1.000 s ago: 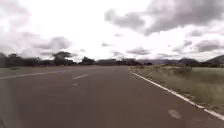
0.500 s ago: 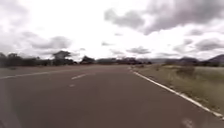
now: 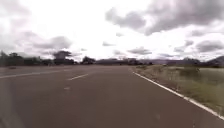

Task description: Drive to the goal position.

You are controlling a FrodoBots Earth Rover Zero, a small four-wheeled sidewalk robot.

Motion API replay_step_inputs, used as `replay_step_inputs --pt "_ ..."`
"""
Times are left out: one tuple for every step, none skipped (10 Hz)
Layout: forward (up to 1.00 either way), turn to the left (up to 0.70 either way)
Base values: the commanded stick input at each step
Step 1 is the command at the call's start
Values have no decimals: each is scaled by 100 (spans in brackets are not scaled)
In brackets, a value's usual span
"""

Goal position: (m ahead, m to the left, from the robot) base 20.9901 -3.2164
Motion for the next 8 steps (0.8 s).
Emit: replay_step_inputs --pt "70 0" --pt "70 0" --pt "70 0" --pt "70 0" --pt "70 0" --pt "70 0" --pt "70 0" --pt "70 0"
